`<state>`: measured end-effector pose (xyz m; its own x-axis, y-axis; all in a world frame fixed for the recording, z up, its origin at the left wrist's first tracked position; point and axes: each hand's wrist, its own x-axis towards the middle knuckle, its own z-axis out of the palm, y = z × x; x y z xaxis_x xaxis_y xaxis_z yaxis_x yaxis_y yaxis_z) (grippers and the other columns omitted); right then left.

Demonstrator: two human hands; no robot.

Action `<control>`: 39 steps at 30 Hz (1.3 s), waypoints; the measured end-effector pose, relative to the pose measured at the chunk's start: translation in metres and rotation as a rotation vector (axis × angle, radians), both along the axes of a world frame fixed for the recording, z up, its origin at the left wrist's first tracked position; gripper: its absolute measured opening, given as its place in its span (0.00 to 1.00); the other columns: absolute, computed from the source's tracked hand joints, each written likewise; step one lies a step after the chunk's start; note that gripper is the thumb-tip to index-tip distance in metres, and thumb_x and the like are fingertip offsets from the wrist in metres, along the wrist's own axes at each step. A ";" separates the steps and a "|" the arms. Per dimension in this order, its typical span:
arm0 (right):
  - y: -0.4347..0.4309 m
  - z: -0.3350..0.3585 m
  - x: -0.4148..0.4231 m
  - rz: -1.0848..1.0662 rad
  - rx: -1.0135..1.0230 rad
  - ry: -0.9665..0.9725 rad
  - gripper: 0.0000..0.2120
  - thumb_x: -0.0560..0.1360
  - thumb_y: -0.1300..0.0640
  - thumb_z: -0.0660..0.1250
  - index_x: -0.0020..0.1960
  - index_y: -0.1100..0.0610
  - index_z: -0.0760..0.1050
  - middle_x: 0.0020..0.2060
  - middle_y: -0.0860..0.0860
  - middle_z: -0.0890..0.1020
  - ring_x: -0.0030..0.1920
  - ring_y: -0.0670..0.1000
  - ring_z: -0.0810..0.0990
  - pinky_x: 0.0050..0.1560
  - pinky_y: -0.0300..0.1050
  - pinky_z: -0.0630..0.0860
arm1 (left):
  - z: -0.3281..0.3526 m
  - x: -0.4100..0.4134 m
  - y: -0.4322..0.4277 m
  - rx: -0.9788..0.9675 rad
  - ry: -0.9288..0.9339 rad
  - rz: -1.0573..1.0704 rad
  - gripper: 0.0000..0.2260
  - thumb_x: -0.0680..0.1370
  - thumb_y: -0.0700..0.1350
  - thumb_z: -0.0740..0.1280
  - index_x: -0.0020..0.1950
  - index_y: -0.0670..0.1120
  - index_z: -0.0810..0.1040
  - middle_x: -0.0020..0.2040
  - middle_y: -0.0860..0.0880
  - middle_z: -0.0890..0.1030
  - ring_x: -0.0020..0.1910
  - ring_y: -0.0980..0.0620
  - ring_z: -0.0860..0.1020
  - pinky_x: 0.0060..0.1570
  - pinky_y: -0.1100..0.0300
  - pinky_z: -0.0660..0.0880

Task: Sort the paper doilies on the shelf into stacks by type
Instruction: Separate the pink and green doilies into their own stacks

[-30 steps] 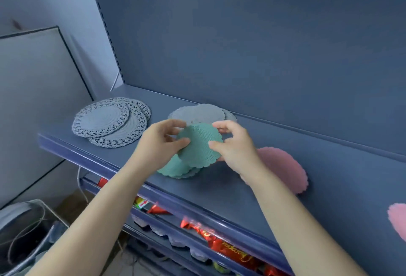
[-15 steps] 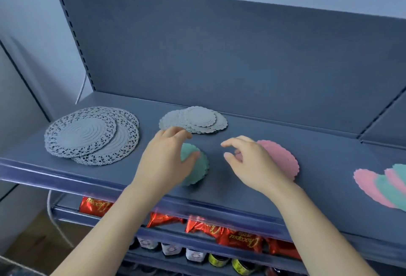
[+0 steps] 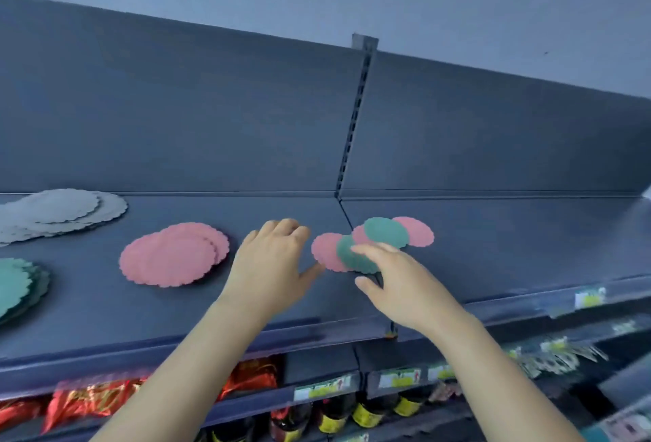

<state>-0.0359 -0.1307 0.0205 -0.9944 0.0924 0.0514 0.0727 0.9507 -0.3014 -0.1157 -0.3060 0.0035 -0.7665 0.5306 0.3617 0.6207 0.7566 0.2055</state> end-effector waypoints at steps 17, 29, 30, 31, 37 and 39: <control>0.195 -0.050 -0.076 -0.052 0.130 -0.076 0.24 0.76 0.45 0.63 0.70 0.50 0.67 0.70 0.48 0.67 0.69 0.52 0.66 0.67 0.48 0.63 | -0.039 -0.072 0.223 -0.302 -0.362 -0.044 0.31 0.76 0.64 0.61 0.72 0.46 0.65 0.74 0.48 0.65 0.72 0.49 0.66 0.64 0.57 0.67; 0.238 -0.033 -0.157 -0.081 -0.008 -0.371 0.44 0.49 0.38 0.80 0.59 0.49 0.66 0.54 0.46 0.70 0.59 0.50 0.68 0.57 0.45 0.70 | -0.017 -0.107 0.259 -0.307 -0.350 0.102 0.14 0.73 0.45 0.62 0.29 0.42 0.64 0.25 0.46 0.63 0.27 0.47 0.61 0.26 0.58 0.58; 0.241 -0.034 -0.161 -0.063 -0.009 -0.393 0.45 0.48 0.37 0.80 0.58 0.50 0.64 0.55 0.47 0.70 0.60 0.51 0.67 0.58 0.46 0.69 | -0.016 -0.106 0.260 -0.312 -0.352 0.122 0.11 0.73 0.43 0.61 0.31 0.42 0.67 0.27 0.46 0.65 0.29 0.46 0.63 0.28 0.58 0.60; 0.242 -0.034 -0.165 -0.059 -0.002 -0.415 0.47 0.47 0.36 0.80 0.59 0.50 0.63 0.56 0.47 0.70 0.62 0.51 0.67 0.59 0.47 0.69 | -0.017 -0.106 0.258 -0.293 -0.362 0.133 0.09 0.73 0.41 0.61 0.33 0.43 0.70 0.28 0.47 0.67 0.31 0.45 0.65 0.30 0.58 0.62; 0.244 -0.029 -0.168 0.070 0.001 -0.412 0.43 0.53 0.39 0.80 0.57 0.54 0.61 0.57 0.50 0.77 0.60 0.54 0.74 0.54 0.46 0.70 | -0.017 -0.087 0.246 0.256 -0.387 0.422 0.10 0.78 0.42 0.62 0.38 0.42 0.71 0.32 0.48 0.74 0.32 0.47 0.70 0.32 0.58 0.66; 0.242 -0.028 -0.164 0.123 0.059 -0.359 0.37 0.57 0.42 0.80 0.53 0.55 0.59 0.51 0.49 0.80 0.53 0.54 0.78 0.49 0.43 0.70 | -0.013 -0.069 0.239 0.388 -0.354 0.555 0.10 0.78 0.42 0.64 0.39 0.39 0.73 0.31 0.46 0.74 0.30 0.49 0.69 0.30 0.59 0.65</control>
